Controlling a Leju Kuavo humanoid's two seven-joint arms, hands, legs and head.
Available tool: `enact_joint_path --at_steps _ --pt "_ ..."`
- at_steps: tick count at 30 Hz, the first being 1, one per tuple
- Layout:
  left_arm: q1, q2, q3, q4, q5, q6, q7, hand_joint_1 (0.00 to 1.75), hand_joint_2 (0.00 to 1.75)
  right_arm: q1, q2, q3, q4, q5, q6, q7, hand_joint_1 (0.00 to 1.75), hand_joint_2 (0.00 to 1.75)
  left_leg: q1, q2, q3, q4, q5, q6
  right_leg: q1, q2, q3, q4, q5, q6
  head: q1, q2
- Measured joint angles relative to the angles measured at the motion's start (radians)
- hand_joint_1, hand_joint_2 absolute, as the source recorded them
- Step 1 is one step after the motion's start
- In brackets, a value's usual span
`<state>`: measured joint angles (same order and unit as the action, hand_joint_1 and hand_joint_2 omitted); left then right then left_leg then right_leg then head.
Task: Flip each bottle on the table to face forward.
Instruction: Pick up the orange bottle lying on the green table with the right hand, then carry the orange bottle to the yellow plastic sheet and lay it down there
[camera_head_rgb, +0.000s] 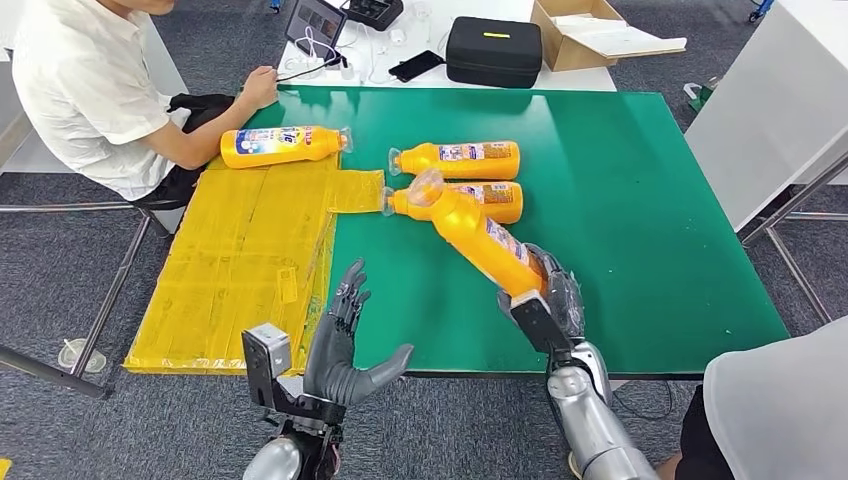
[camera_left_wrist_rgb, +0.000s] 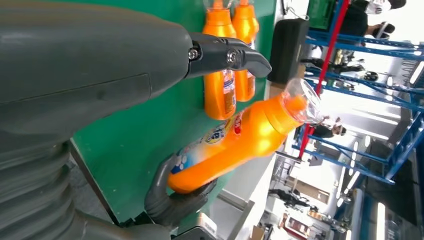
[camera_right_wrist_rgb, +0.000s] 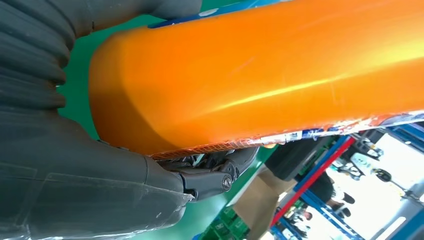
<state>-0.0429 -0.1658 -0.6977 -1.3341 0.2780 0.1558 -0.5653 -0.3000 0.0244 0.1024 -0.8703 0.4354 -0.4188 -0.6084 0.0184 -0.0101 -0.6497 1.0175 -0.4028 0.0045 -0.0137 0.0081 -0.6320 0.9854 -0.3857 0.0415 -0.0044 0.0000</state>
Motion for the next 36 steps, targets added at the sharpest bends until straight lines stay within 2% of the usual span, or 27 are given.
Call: enact_joint_path --at_steps 4,6,11,16,28,36 --pt "0.014 0.008 0.007 -0.007 0.133 -0.120 0.088 0.00 1.75 0.032 0.018 0.009 -0.070 -0.026 0.033 -0.006 1.75 1.75 0.000 0.000 0.000 0.000 0.000 0.000 0.000 0.000 0.000 0.000 0.000 0.000 0.000 0.000" --pt "0.016 0.010 0.011 -0.005 0.168 -0.154 0.103 0.00 1.75 0.047 0.029 0.037 -0.104 -0.021 0.071 -0.005 1.75 1.75 0.000 0.001 0.000 0.000 0.000 0.000 0.000 0.000 -0.001 0.000 0.000 0.000 0.000 0.000" --pt "-0.015 0.004 0.022 0.012 0.188 -0.146 0.108 0.00 1.75 0.072 0.055 0.166 -0.153 0.004 0.130 -0.002 1.75 1.75 0.000 0.001 0.000 0.000 0.000 0.000 0.000 0.000 -0.001 0.000 0.000 0.000 0.000 0.000" --pt "-0.036 -0.004 0.033 0.021 0.229 -0.187 0.116 0.00 1.75 0.080 0.069 0.257 -0.174 -0.016 0.143 -0.013 1.75 1.75 0.000 0.001 -0.001 0.000 0.001 0.000 0.000 0.000 -0.001 0.000 0.000 0.000 0.000 0.000" --pt "-0.080 -0.017 0.053 0.025 0.255 -0.195 0.108 0.00 1.75 0.090 0.071 0.362 -0.207 -0.043 0.166 -0.032 1.75 1.75 0.000 0.001 -0.001 0.000 0.000 0.000 0.000 0.000 -0.001 0.000 0.000 0.000 0.000 0.000" --pt "-0.094 -0.023 0.062 0.029 0.256 -0.195 0.105 0.00 1.75 0.091 0.071 0.387 -0.207 -0.051 0.168 -0.034 1.75 1.75 0.000 0.001 -0.001 0.000 0.000 0.000 0.000 0.000 -0.001 0.000 0.000 0.000 0.000 0.000"
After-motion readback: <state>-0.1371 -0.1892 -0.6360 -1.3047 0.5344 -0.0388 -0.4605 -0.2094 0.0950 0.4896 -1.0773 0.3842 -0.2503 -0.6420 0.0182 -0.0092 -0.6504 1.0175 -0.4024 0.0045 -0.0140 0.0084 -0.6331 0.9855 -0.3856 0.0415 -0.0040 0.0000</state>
